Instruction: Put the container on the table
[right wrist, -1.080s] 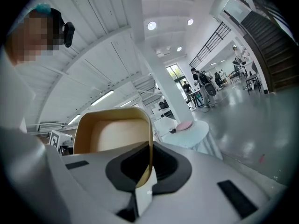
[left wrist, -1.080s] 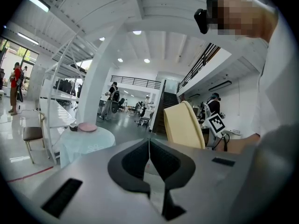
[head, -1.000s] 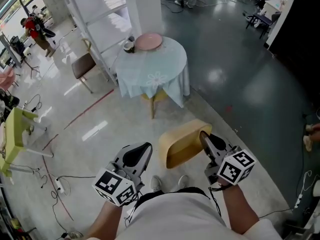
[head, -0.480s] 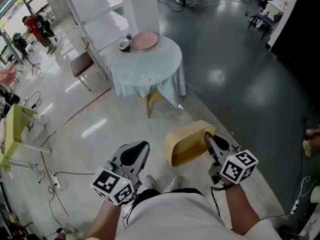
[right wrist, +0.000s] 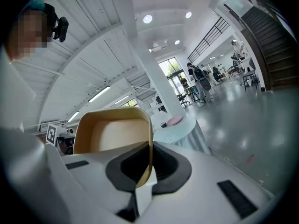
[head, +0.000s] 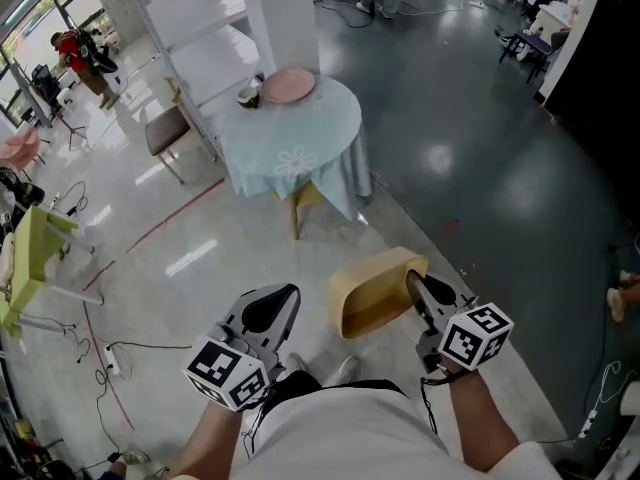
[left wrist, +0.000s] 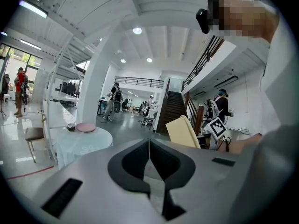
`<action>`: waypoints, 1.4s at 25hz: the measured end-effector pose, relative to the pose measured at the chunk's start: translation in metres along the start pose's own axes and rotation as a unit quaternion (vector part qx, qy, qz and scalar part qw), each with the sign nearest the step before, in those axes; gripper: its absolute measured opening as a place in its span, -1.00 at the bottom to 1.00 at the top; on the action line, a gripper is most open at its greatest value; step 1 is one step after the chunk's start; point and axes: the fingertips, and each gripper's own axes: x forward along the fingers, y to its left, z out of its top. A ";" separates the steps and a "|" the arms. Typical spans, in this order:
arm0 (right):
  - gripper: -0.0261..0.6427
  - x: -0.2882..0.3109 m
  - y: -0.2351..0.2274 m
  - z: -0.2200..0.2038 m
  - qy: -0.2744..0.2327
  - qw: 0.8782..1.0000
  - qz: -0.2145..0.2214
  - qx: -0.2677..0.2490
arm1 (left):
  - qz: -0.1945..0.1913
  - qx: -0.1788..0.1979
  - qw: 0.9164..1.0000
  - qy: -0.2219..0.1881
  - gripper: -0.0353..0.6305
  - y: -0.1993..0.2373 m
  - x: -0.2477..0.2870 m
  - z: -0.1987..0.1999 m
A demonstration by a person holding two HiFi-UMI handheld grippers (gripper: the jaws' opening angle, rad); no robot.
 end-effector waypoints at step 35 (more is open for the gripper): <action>-0.85 0.137 -0.022 0.027 0.030 0.999 -0.005 -0.007 | 0.007 -0.038 0.999 0.006 -0.81 0.132 0.055 0.007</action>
